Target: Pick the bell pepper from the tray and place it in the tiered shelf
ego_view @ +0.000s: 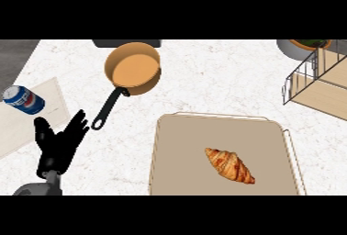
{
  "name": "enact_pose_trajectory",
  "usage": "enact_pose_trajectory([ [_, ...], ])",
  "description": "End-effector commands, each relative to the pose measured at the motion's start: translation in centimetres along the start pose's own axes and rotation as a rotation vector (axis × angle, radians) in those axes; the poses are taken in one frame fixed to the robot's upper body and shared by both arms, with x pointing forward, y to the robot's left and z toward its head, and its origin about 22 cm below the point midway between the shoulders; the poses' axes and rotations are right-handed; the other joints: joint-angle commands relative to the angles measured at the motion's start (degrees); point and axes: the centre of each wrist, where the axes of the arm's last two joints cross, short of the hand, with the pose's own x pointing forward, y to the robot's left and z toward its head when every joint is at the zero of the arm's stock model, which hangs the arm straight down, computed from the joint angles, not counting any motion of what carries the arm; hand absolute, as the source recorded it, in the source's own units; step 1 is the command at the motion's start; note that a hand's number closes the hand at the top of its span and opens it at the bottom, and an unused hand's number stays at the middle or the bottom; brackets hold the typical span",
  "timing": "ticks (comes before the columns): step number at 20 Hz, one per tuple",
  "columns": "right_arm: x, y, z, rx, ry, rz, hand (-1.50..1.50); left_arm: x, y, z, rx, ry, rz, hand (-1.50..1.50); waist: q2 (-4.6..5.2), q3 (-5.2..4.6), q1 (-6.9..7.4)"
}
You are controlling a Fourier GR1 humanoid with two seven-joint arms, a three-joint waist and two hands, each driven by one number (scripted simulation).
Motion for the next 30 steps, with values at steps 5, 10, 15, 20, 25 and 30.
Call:
enact_pose_trajectory([
  [5,-2.1,-5.3,-6.5,-0.06,0.082,-0.001,1.5,1.8,0.1,-0.8,-0.025,-0.005,-0.002,0.0,0.25,0.03,0.45],
  [10,-2.6,-6.4,-9.8,-0.031,0.09,0.039,1.5,0.5,-0.7,0.1,-0.026,0.014,-0.003,0.0,0.25,0.02,0.73],
  [15,-4.0,-7.2,-10.9,0.057,0.083,0.086,1.5,-1.0,0.1,-0.2,-0.014,0.004,-0.008,0.0,0.19,0.01,0.32],
  [20,-6.9,-4.7,-13.7,0.056,0.054,0.136,1.5,-0.3,-2.0,-0.4,-0.024,0.007,-0.009,0.0,0.34,0.05,0.82],
  [25,-7.7,-2.0,-14.7,0.035,0.052,0.144,1.5,-1.5,-0.6,-0.6,-0.01,0.005,0.007,0.0,0.29,0.02,0.54],
  [30,-9.8,-0.8,-16.8,0.019,0.059,0.146,1.5,-0.5,-1.0,-0.6,-0.018,0.001,-0.013,0.0,0.4,0.04,0.94],
])
